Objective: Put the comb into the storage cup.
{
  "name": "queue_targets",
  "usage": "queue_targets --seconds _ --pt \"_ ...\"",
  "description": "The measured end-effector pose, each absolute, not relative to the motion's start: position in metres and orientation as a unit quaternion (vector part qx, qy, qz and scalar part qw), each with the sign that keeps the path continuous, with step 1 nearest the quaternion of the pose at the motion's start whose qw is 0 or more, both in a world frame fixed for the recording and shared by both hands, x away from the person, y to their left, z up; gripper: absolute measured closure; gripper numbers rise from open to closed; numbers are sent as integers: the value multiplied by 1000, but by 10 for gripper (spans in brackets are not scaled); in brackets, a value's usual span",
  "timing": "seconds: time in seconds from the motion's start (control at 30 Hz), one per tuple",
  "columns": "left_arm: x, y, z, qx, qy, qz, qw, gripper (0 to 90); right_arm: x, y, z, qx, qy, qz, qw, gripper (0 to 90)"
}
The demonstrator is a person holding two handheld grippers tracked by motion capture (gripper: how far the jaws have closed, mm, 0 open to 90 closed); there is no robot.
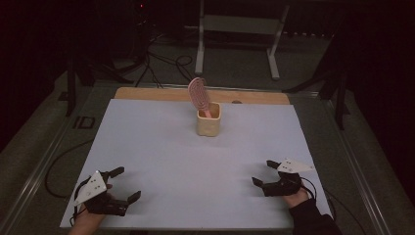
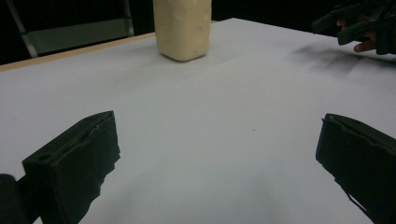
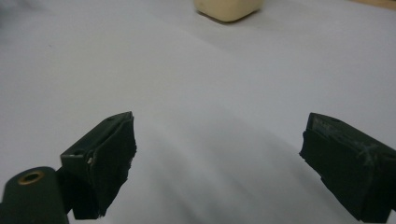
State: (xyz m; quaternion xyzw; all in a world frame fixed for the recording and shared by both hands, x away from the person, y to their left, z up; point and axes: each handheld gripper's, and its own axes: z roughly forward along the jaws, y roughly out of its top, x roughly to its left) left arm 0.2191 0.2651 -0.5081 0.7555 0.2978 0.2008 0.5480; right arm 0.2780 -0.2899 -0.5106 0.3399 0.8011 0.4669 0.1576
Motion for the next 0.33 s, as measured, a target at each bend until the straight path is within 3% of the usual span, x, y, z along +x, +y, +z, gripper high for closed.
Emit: queue_targets --seconds 0.33 --pt "220 265 -509 757 299 201 546 0 277 -288 -508 335 803 464 165 95"
